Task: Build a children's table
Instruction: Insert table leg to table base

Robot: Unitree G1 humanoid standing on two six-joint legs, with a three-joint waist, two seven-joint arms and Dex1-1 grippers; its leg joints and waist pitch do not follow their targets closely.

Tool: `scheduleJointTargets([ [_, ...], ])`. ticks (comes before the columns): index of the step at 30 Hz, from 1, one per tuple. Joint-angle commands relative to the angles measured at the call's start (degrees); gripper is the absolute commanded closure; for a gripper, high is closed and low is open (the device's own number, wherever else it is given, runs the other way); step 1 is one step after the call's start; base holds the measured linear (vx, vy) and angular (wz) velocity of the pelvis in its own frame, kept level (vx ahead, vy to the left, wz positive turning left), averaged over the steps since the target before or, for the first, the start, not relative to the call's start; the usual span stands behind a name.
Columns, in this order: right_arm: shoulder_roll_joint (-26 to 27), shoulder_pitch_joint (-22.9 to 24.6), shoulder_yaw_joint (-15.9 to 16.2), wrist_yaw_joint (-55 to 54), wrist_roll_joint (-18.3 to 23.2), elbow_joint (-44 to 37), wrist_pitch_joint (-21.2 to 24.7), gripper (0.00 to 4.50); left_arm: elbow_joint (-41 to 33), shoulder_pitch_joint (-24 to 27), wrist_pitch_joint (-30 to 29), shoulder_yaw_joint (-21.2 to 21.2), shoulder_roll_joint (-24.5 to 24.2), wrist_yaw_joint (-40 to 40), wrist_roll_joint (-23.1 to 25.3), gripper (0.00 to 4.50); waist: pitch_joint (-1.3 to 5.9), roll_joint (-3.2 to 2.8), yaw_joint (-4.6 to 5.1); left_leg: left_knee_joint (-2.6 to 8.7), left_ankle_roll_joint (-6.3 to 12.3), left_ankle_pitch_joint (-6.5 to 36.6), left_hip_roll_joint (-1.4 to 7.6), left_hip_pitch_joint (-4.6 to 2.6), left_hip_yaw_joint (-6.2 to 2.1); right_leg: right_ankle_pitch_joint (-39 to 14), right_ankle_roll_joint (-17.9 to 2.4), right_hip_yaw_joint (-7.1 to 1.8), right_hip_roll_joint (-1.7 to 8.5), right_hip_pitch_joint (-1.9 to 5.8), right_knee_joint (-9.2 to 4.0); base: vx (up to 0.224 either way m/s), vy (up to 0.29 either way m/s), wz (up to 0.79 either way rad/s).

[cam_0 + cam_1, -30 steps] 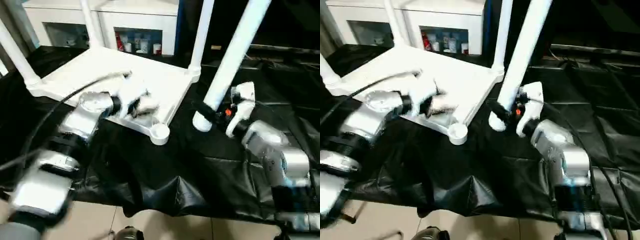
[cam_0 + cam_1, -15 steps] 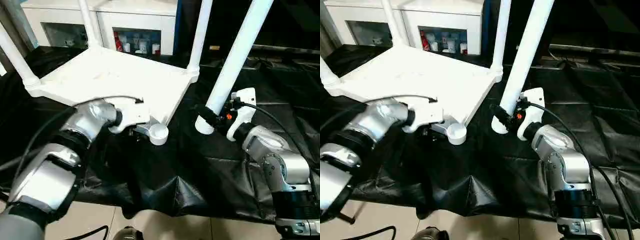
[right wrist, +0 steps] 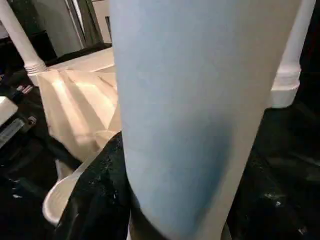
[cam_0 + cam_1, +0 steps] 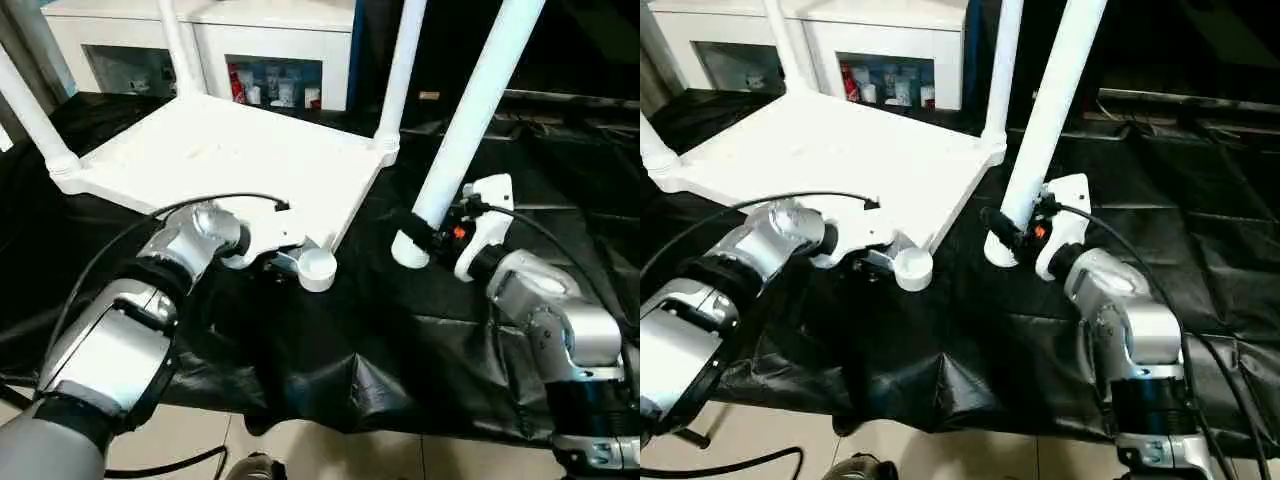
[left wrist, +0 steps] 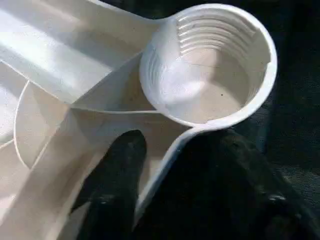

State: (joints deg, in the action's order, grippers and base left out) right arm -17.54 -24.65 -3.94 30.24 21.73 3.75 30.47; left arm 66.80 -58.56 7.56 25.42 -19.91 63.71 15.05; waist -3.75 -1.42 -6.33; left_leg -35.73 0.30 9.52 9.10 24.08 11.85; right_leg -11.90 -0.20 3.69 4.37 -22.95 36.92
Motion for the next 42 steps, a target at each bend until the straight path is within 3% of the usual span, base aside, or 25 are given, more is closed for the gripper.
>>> scheduleJointTargets([
  [1,-1.3,-1.5,0.0,0.9,-0.6,0.8,-0.7,2.57,0.9,0.5,1.0,-0.5,0.5,4.0,-1.1,2.39,4.76,0.6,0.02,4.43,-0.01,10.4,4.61,-2.69,-2.46,-4.0,-14.8,-3.09,6.01,2.42,-4.48,0.0,0.0,0.0],
  [9,-3.1,-1.5,0.6,2.6,-1.3,1.7,-1.0,2.57,-3.0,1.4,-0.9,1.8,-0.1,13.9,-1.0,3.06,4.8,0.32,-0.24,4.54,-0.17,10.9,4.84,-2.81,-2.52,-2.9,-15.6,-3.05,6.04,2.4,-4.28,0.0,0.0,0.0],
  [11,-3.2,-1.0,0.7,2.6,-1.6,1.8,-1.1,2.57,-3.8,2.1,-2.2,2.7,-0.1,15.2,-0.2,3.26,4.7,-0.37,-0.3,4.56,-0.75,12.0,4.83,-2.81,-2.59,-3.8,-15.7,-3.09,6.09,2.33,-4.35,0.0,0.0,0.0],
  [12,-3.2,-1.0,0.7,2.6,-1.6,1.8,-1.1,2.57,-3.8,2.1,-2.2,2.7,-0.1,15.2,-0.2,3.34,4.63,-0.02,-0.17,4.65,-0.96,12.8,4.78,-2.8,-2.57,-4.4,-15.7,-3.12,6.06,2.38,-4.52,0.0,0.0,0.0],
  [14,-2.9,-0.4,0.8,2.1,-1.9,1.8,-1.2,2.57,-3.5,2.6,-3.5,2.8,0.5,13.9,0.4,3.49,4.64,-0.37,-0.22,4.61,-1.24,13.2,4.77,-2.79,-2.65,-4.8,-15.8,-3.15,6.2,2.46,-4.51,0.0,0.0,0.0],
  [15,-1.6,1.4,1.1,0.5,-2.2,1.3,-1.1,2.57,-2.8,3.8,-6.4,2.3,2.7,9.1,1.0,3.66,4.56,-0.86,-0.19,4.83,-1.87,14.8,4.93,-2.98,-2.79,-5.9,-15.6,-3.14,6.09,2.32,-4.73,0.0,0.0,0.0],
  [17,-0.4,2.5,1.1,-1.1,-2.3,1.2,-0.9,2.57,-2.4,4.6,-9.3,0.6,5.0,4.6,0.1,3.73,4.21,-0.37,0.05,5.07,-2.1,17.2,4.82,-3.12,-2.82,-8.4,-15.8,-3.1,6.07,2.38,-5.13,0.0,0.0,0.0],
  [18,-0.4,2.5,1.1,-1.1,-2.3,1.2,-0.9,2.57,-2.4,4.6,-9.3,0.6,5.0,4.6,0.1,3.73,3.75,-0.61,0.07,5.16,-2.41,20.2,4.73,-3.6,-2.88,-13.5,-15.2,-3.13,6.27,2.18,-5.89,0.0,0.0,0.0],
  [19,0.2,2.8,1.0,-1.8,-2.3,1.1,-0.7,2.57,-2.5,4.9,-10.7,-0.5,6.0,2.4,-0.7,3.73,3.84,-0.74,0.14,5.07,-2.97,22.4,4.63,-4.04,-3.17,-19.3,-14.0,-3.18,6.65,2.44,-6.43,0.0,0.0,0.0],
  [21,0.8,3.1,0.7,-2.9,-2.3,1.0,-0.4,2.57,-2.4,5.0,-13.0,-2.0,7.3,-0.2,-2.0,3.84,4.11,-0.89,0.22,5.29,-3.07,20.9,4.79,-3.67,-3.38,-20.0,-12.6,-3.24,6.62,2.66,-6.43,0.0,0.0,0.0],
  [24,2.5,4.0,-0.4,-5.9,-2.7,0.9,0.2,2.57,-2.0,5.2,-16.8,-7.0,10.8,-9.1,-5.8,3.96,4.25,-1.09,0.98,5.51,-3.14,20.8,4.66,-3.43,-3.38,-17.5,-12.6,-3.01,6.22,2.59,-6.22,0.0,0.0,0.0],
  [27,3.2,4.4,-1.1,-7.4,-3.0,1.0,0.2,2.57,-2.6,5.7,-15.1,-8.8,11.9,-12.0,-6.7,4.01,4.66,-0.9,1.46,5.39,-1.05,16.5,4.34,-2.44,-3.39,-12.4,-12.8,-2.87,6.16,3.29,-6.07,0.0,0.0,0.0],
  [28,3.4,4.7,-1.5,-8.6,-3.3,1.1,0.2,2.57,-3.3,6.4,-12.5,-9.1,12.1,-12.9,-6.5,4.07,4.81,-0.88,1.57,5.17,-0.08,14.8,4.24,-2.47,-3.19,-9.8,-13.0,-2.85,5.99,3.12,-5.99,0.0,0.0,0.0],
  [31,3.4,5.2,-1.9,-9.7,-3.4,0.9,0.0,2.57,-4.8,7.9,-6.1,-8.8,11.9,-14.0,-5.6,4.24,4.77,-0.66,1.85,4.89,1.67,13.4,4.02,-2.54,-2.86,-9.3,-13.2,-2.81,5.9,3.14,-6.32,0.0,0.0,0.0],
  [32,3.4,5.2,-1.9,-9.7,-3.4,0.9,0.0,2.57,-4.8,7.9,-6.1,-8.8,11.9,-14.0,-5.6,4.3,4.75,-0.72,1.82,4.92,1.91,13.2,4.06,-2.54,-2.86,-9.6,-13.0,-2.8,5.9,3.13,-6.38,0.0,0.0,0.0],
  [36,3.5,5.6,-2.1,-10.5,-3.2,-0.1,0.6,2.57,-8.0,11.6,5.2,-7.5,10.3,-10.7,-5.4,4.49,4.93,-0.61,1.99,5.19,2.66,11.4,4.41,-2.58,-2.81,-7.1,-13.1,-2.72,5.63,3.1,-6.09,0.0,0.0,0.0],
  [38,3.6,5.7,-2.1,-10.6,-3.2,-0.3,0.7,2.57,-8.6,12.5,7.3,-7.0,9.7,-10.6,-5.2,4.5,5.08,-0.93,1.93,5.21,2.83,10.9,4.57,-2.85,-2.71,-5.0,-13.5,-2.69,5.56,2.93,-5.86,0.0,0.0,0.0],
  [39,3.6,5.8,-2.0,-10.5,-3.1,-0.4,0.8,2.57,-8.7,12.7,7.8,-6.9,9.6,-10.6,-5.1,4.5,5.09,-0.68,1.78,5.23,2.8,10.8,4.65,-2.95,-2.67,-4.2,-13.7,-2.69,5.63,2.93,-5.69,0.0,0.0,0.0],
  [41,3.5,5.8,-1.8,-10.3,-3.1,-0.7,1.0,2.57,-9.2,13.6,8.3,-8.0,9.2,-9.3,-6.4,4.04,4.88,-0.07,1.49,5.34,2.7,11.0,4.68,-2.99,-2.49,-5.5,-13.6,-2.76,5.78,2.83,-5.8,0.0,0.0,0.0],
  [42,3.5,5.8,-1.8,-10.2,-3.0,-0.7,1.1,2.57,-9.3,13.8,8.1,-8.3,9.2,-9.1,-6.8,3.93,4.82,-0.43,1.2,5.37,2.26,11.1,4.69,-3.09,-2.46,-6.7,-13.4,-2.78,5.87,2.68,-5.85,0.0,0.0,0.0],
])
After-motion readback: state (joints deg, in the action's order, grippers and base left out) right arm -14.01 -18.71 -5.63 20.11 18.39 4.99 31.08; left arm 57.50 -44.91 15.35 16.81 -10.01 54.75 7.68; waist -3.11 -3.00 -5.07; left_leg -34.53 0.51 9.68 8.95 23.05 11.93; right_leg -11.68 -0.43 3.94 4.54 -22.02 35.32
